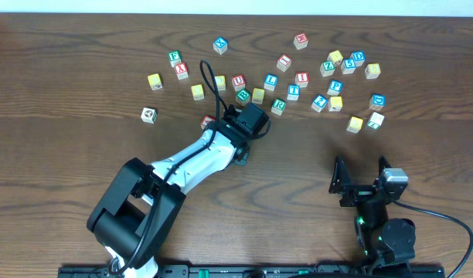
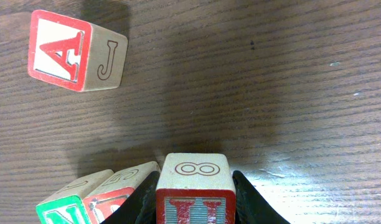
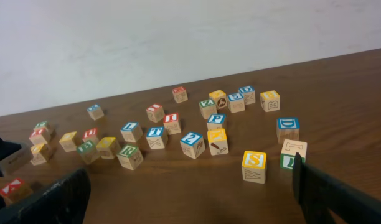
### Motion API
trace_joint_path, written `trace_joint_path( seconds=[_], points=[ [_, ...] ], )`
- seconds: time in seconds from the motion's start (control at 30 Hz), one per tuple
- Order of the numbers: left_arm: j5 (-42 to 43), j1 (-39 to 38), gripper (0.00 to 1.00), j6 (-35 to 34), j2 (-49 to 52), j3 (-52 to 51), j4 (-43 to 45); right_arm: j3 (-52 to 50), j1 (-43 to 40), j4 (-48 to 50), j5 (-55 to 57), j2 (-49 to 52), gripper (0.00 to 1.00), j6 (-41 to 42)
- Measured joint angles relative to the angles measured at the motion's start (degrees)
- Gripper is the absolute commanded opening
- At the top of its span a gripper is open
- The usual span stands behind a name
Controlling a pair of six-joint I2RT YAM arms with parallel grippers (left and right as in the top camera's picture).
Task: Spell out NEURIPS
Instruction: 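Lower the U block beside the E block and align it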
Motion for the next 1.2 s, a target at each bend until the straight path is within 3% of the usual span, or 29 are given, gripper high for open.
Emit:
trace_joint_path(
  seconds=[1.2],
  points=[
    [2.25,-0.02,0.08,-0.07,0.00,0.00,-1.29,0.00,0.00,0.00,0.00,0.00,0.99,0.00]
  ],
)
